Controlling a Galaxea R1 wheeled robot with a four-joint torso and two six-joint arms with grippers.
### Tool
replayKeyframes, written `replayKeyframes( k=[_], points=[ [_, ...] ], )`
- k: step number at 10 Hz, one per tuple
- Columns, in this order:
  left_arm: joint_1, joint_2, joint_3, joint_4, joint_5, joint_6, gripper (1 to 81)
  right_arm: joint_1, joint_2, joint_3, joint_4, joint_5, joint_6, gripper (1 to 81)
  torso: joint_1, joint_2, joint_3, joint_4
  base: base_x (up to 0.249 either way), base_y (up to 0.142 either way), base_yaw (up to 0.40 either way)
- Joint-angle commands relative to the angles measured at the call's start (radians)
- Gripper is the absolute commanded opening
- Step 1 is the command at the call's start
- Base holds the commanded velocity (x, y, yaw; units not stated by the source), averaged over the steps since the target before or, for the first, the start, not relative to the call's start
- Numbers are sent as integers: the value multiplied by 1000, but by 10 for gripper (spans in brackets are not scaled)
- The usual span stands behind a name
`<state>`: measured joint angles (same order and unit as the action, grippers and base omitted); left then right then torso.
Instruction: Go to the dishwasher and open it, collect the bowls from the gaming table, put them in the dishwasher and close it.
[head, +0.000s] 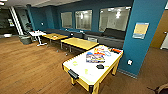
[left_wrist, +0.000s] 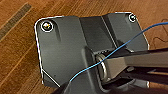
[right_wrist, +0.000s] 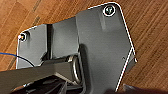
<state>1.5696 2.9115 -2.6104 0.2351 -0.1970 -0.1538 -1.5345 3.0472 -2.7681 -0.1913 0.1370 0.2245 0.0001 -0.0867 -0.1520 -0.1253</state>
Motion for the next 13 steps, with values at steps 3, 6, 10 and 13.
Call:
replayKeyframes(
  k=[3,6,10,13],
  points=[
    [-36,-11,3,6,47,5,811,50,4,1,-13,-47,-4,811,0,0,0,0,169,75,0],
    [-36,-12,1,7,45,5,811,50,4,1,-13,-47,-4,811,1,0,0,0,169,76,0],
    [-36,-12,1,4,45,5,811,50,4,1,-13,-47,-4,811,1,0,0,0,169,79,0],
    [-36,-14,1,4,44,5,811,46,3,1,-13,-47,-4,811,1,0,0,0,169,80,0]
  ],
)
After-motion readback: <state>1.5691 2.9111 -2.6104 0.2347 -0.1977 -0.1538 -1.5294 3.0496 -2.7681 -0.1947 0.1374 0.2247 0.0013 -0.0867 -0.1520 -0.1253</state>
